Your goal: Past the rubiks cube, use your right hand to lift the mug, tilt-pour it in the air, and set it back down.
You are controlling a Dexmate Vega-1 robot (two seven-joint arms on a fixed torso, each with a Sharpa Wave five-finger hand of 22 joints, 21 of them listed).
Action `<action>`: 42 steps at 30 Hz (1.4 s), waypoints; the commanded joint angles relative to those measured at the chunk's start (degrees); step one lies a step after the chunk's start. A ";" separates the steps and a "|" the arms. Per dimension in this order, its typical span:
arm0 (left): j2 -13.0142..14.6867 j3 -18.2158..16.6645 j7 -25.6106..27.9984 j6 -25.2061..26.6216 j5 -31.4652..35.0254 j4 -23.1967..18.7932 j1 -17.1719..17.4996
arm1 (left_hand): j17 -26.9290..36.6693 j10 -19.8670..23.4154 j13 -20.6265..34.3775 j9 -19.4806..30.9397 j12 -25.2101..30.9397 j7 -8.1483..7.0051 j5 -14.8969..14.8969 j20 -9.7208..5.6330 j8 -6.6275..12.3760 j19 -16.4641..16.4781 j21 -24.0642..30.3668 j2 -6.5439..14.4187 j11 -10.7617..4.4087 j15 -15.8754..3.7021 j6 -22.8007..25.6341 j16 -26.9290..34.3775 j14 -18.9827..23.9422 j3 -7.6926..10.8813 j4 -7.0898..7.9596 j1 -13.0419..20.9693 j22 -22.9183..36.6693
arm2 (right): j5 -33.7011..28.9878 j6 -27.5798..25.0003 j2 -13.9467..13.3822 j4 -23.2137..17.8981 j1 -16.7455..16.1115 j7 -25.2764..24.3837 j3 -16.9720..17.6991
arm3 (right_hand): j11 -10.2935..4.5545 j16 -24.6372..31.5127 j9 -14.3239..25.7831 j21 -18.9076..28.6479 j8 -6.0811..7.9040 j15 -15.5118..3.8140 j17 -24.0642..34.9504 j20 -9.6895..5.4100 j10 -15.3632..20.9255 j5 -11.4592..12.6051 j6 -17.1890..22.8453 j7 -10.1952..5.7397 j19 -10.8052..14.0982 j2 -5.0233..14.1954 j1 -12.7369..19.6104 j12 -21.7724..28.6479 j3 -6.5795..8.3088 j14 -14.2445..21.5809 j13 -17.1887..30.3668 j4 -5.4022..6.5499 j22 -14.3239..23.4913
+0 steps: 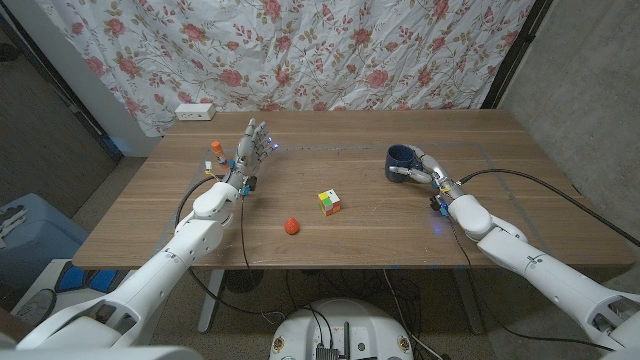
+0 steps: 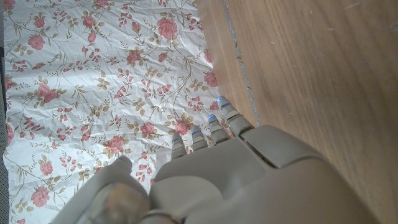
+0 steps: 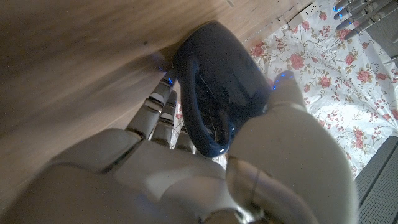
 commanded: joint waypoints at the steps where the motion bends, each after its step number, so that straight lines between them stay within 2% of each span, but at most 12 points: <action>1: 0.00 0.00 0.01 0.00 0.01 0.01 -0.01 | 0.30 -0.16 0.28 0.15 0.24 -0.36 0.25 -0.04 0.13 0.50 0.36 6.79 -0.34 -0.22 -0.13 0.30 0.48 0.33 0.07 -0.17 0.19 | 1.83 -0.40 -0.84 -0.70 -0.51 2.53 0.57 | 1.04 -1.04 0.18 -0.34 -1.51 1.55 -0.41 1.34 -2.59 1.21 -1.60 0.59 -2.51 -0.97 -2.07 -0.22 -1.00 -1.61 -0.42 0.10 0.15; 5: 0.00 0.00 0.00 0.00 0.01 0.02 -0.01 | 0.30 -0.15 0.28 0.15 0.25 -0.37 0.25 -0.04 0.14 0.52 0.37 6.79 -0.35 -0.21 -0.10 0.30 0.47 0.33 0.07 -0.17 0.19 | 2.14 -0.90 -1.47 -1.38 -0.70 3.34 0.74 | 1.20 -1.72 0.16 -0.71 -3.12 2.35 -0.96 1.40 -5.48 2.34 -3.36 1.09 -4.84 -1.42 -3.23 -0.52 -1.56 -3.39 -1.04 0.31 0.03; 8: 0.00 0.00 0.01 0.01 0.01 0.01 -0.01 | 0.30 -0.17 0.28 0.15 0.24 -0.38 0.25 -0.03 0.15 0.50 0.36 6.79 -0.26 -0.19 -0.08 0.30 0.49 0.33 0.07 -0.17 0.18 | 2.59 -1.50 -1.97 -2.22 -1.11 3.63 1.09 | 1.27 -1.84 0.17 -0.74 -3.44 2.66 -1.10 1.13 -5.93 2.66 -3.49 1.21 -5.48 -1.59 -3.89 -0.42 -1.87 -3.84 -1.24 0.53 0.00; 10: 0.00 0.00 0.01 0.00 0.01 0.01 -0.01 | 0.30 -0.14 0.28 0.15 0.25 -0.37 0.25 -0.03 0.15 0.50 0.36 6.79 -0.32 -0.22 -0.08 0.30 0.49 0.33 0.07 -0.17 0.18 | 3.17 -1.28 -2.41 -2.27 -1.13 4.72 1.19 | 1.13 -1.97 0.17 -0.64 -3.96 2.65 -1.29 1.08 -6.32 3.02 -3.87 1.12 -5.98 -2.05 -5.19 -0.25 -2.58 -4.47 -1.51 0.99 -0.03; 12: 0.01 0.00 0.01 0.00 0.01 0.00 0.00 | 0.30 -0.14 0.28 0.15 0.25 -0.38 0.25 0.03 0.14 0.54 0.37 6.79 -0.27 -0.21 -0.12 0.30 0.47 0.33 0.07 -0.17 0.18 | 3.75 -1.57 -2.96 -2.69 -1.30 5.64 1.38 | 1.39 -2.17 0.17 -0.51 -5.49 3.36 -1.77 1.40 -8.18 3.74 -5.32 1.37 -7.37 -2.96 -7.93 -0.23 -4.27 -6.06 -2.23 1.93 -0.09; 15: 0.01 0.00 0.01 0.00 0.01 -0.01 0.00 | 0.30 -0.19 0.28 0.15 0.23 -0.41 0.25 -0.02 0.15 0.53 0.37 6.79 -0.36 -0.23 -0.08 0.29 0.46 0.33 0.07 -0.17 0.18 | 4.81 -0.98 -3.41 -2.82 -1.70 6.57 1.85 | 2.19 -2.44 0.15 -0.79 -6.86 3.70 -2.22 1.95 -9.95 4.27 -6.64 1.53 -9.58 -3.29 -9.57 -0.28 -5.48 -7.93 -2.92 2.46 -0.14; 18: 0.01 0.00 0.01 0.01 0.01 -0.01 0.01 | 0.30 -0.17 0.27 0.15 0.24 -0.39 0.25 -0.05 0.15 0.50 0.36 6.79 -0.38 -0.21 -0.09 0.30 0.48 0.33 0.07 -0.17 0.18 | 6.48 -0.48 -3.38 -3.07 -2.44 6.88 2.66 | 2.14 -2.45 0.15 -0.95 -7.88 3.82 -2.61 0.81 -11.69 4.72 -7.38 1.44 -11.97 -3.21 -10.90 -0.36 -6.42 -9.33 -3.62 2.96 -0.15; 20: 0.01 0.00 0.01 0.00 0.01 -0.01 0.01 | 0.30 -0.21 0.27 0.15 0.22 -0.39 0.25 0.00 0.15 0.51 0.36 6.79 -0.37 -0.19 -0.08 0.29 0.47 0.33 0.07 -0.17 0.18 | 7.34 -0.34 -3.53 -3.23 -2.69 7.54 2.97 | 2.47 -2.60 0.15 -0.95 -8.37 3.98 -2.80 1.12 -12.63 4.88 -7.74 1.52 -13.03 -3.27 -11.52 -0.42 -6.92 -10.44 -3.99 3.17 -0.16; 23: 0.01 0.00 0.02 0.01 0.01 -0.01 0.00 | 0.30 -0.17 0.27 0.15 0.24 -0.42 0.25 -0.02 0.14 0.52 0.37 6.80 -0.40 -0.21 -0.10 0.27 0.41 0.33 0.07 -0.17 0.18 | 9.11 -0.27 -3.64 -3.57 -3.19 8.64 3.54 | 2.89 -2.71 0.13 -0.94 -9.56 4.88 -3.23 2.55 -14.45 5.25 -9.08 1.84 -15.24 -3.17 -12.72 -0.44 -7.89 -12.55 -4.85 3.62 -0.20; 26: 0.01 0.00 0.01 0.00 0.01 0.00 0.00 | 0.30 -0.19 0.27 0.15 0.23 -0.42 0.25 -0.02 0.14 0.51 0.36 6.80 -0.42 -0.23 -0.11 0.28 0.43 0.34 0.07 -0.17 0.18 | 10.42 -0.81 -3.82 -4.35 -3.78 9.12 4.10 | 3.37 -2.69 0.11 -0.94 -9.95 5.27 -3.41 3.32 -15.17 5.44 -9.35 2.32 -16.30 -2.93 -13.65 -0.37 -8.40 -13.57 -5.34 4.07 -0.23; 31: 0.00 0.00 0.00 0.01 0.01 0.01 -0.01 | 0.30 -0.14 0.28 0.16 0.25 -0.41 0.25 -0.03 0.16 0.51 0.36 6.80 -0.31 -0.23 -0.07 0.29 0.45 0.34 0.07 -0.17 0.18 | 13.40 -1.04 -3.19 -5.06 -4.99 9.11 5.42 | 3.38 -2.71 0.05 -1.13 -10.67 5.39 -3.98 4.11 -16.88 5.97 -9.94 2.86 -19.76 -2.32 -16.00 -0.43 -9.54 -16.21 -6.61 5.23 -0.33; 42: 0.01 0.00 0.02 0.00 0.01 -0.02 0.01 | 0.30 -0.18 0.27 0.15 0.23 -0.44 0.25 0.01 0.15 0.51 0.36 6.79 -0.36 -0.18 -0.07 0.30 0.47 0.34 0.07 -0.17 0.19 | 17.96 -1.84 -0.61 -4.80 -5.44 8.18 7.37 | 2.76 -2.52 0.01 -1.05 -10.87 5.20 -4.46 3.94 -17.37 6.49 -9.93 3.81 -22.28 -1.02 -18.35 -0.13 -10.19 -18.05 -7.90 6.62 -0.39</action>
